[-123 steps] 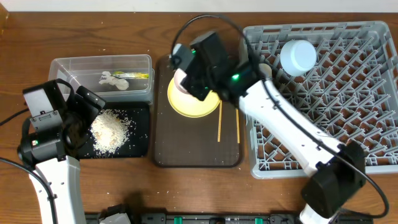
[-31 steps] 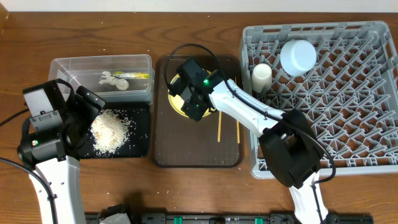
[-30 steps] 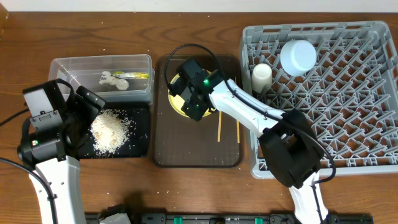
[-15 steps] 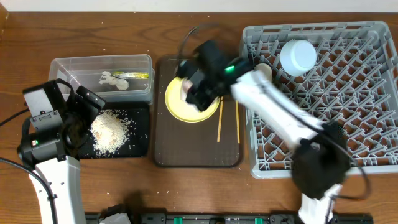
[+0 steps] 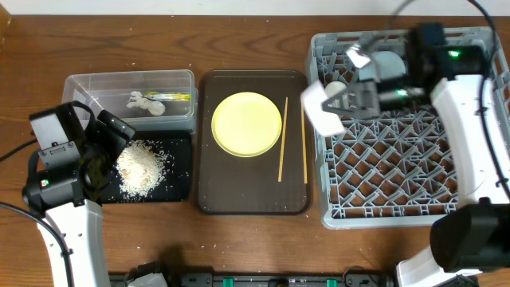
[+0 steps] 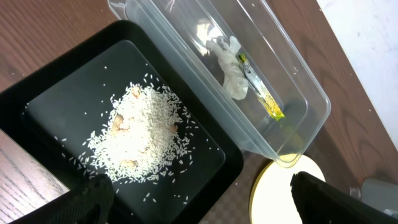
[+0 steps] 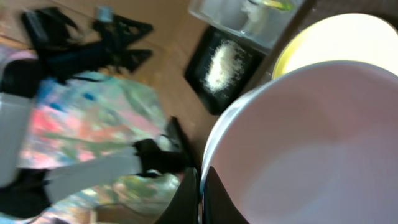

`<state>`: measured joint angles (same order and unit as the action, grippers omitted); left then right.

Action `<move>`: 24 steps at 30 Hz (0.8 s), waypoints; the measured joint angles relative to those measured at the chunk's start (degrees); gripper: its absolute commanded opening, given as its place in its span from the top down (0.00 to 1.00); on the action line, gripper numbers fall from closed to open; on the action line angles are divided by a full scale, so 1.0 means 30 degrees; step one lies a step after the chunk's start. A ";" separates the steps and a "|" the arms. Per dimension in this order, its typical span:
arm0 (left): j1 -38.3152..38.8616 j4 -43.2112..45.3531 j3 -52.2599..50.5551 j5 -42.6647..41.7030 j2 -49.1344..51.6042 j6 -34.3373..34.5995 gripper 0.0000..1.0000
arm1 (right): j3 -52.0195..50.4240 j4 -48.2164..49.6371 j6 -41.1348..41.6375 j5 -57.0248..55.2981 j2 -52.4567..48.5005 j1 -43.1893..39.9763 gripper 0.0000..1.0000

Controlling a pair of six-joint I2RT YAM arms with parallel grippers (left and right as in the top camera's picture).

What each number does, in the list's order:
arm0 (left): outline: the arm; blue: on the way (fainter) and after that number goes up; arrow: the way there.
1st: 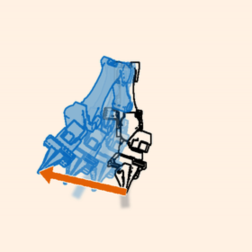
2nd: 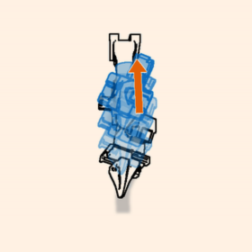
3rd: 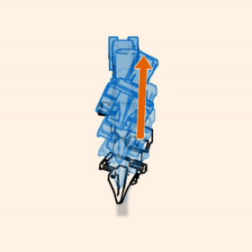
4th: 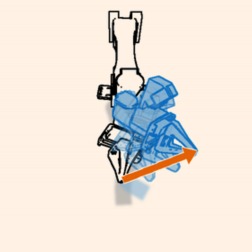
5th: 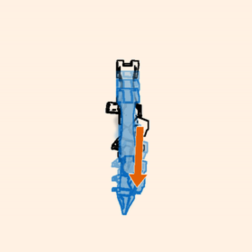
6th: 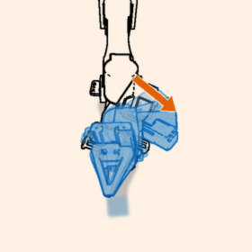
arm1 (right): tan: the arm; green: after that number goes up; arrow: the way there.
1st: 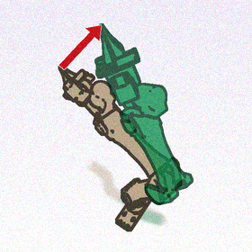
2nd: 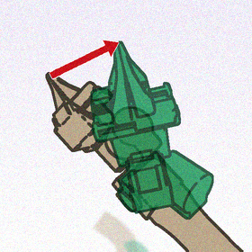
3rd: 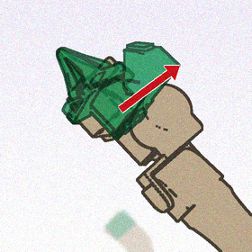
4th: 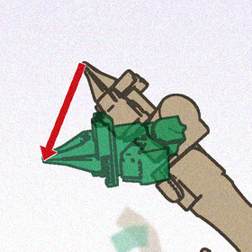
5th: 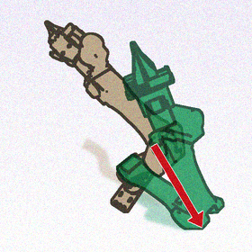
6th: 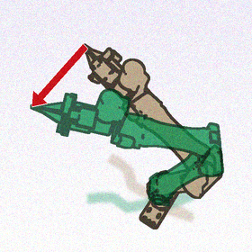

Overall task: Sort waste into correct bins and load items into the dishwasher rack
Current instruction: 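Carry the pink bowl into the rack's middle and lower it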

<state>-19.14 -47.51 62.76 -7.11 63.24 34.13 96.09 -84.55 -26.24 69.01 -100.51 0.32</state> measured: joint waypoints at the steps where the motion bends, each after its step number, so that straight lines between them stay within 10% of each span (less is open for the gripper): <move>1: 0.0000 -0.0007 0.0000 -0.0007 0.0000 0.0000 0.06 | -0.0423 -0.0561 -0.0998 0.0750 0.0000 -0.0488 0.99; 24: 0.0000 -0.0007 0.0000 0.0000 0.0000 0.0000 0.06 | -1.1744 0.3767 -0.6892 0.5974 -0.0117 -0.6237 0.99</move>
<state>-19.14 -47.53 62.76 -7.11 63.24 34.13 60.86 -73.25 -46.92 86.94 -100.86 -18.39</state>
